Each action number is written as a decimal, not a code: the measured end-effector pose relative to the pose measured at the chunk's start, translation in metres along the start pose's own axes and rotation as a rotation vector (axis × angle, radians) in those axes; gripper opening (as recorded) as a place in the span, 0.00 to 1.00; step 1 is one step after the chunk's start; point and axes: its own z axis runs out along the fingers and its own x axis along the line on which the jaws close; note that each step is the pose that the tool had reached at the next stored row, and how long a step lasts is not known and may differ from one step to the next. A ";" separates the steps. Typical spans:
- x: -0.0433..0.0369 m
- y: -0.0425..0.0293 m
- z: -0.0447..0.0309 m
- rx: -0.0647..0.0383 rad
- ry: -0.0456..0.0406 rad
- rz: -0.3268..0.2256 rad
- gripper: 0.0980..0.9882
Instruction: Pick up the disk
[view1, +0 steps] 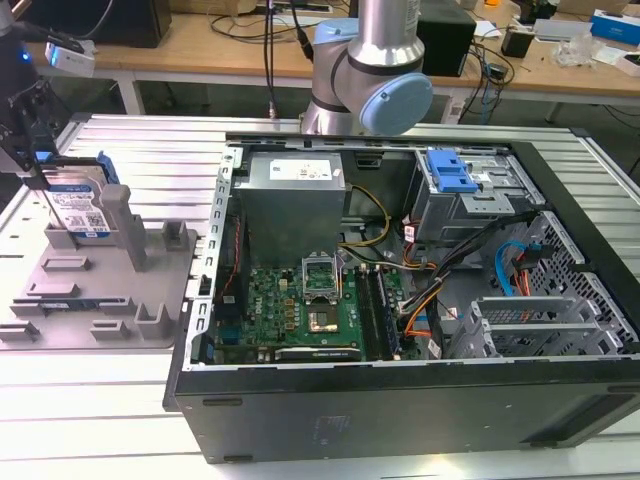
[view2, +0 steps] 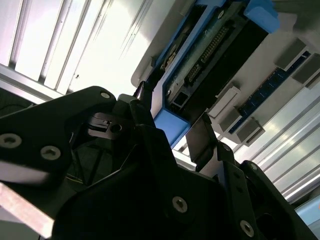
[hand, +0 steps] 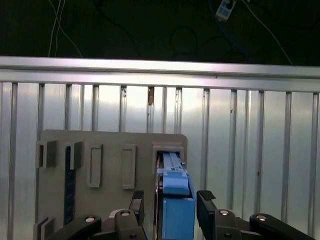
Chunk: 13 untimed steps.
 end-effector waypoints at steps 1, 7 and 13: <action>0.0000 0.0000 0.0002 0.000 0.0000 0.000 0.50; -0.0001 0.0000 0.0018 0.000 -0.0001 0.000 0.48; -0.0001 0.0000 0.0022 0.000 -0.0001 0.000 0.40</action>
